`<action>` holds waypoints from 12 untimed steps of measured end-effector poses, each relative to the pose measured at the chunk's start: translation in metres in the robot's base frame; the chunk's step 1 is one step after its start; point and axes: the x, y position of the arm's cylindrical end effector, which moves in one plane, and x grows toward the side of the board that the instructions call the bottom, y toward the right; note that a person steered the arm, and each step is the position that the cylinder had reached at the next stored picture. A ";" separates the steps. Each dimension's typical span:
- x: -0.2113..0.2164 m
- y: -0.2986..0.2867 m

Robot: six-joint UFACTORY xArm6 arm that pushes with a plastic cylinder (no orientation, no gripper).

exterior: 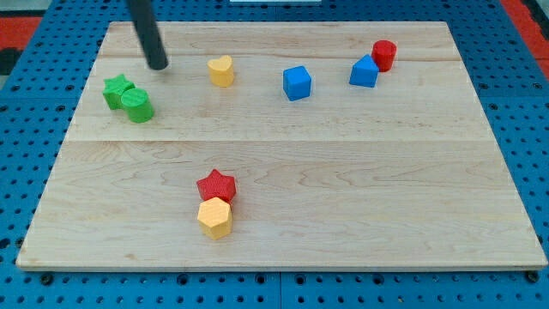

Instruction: Push the yellow heart closer to the green blocks

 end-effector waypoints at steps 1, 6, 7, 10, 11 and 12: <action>-0.023 0.081; 0.001 0.133; 0.040 0.023; 0.007 0.115; 0.057 0.083; 0.082 0.005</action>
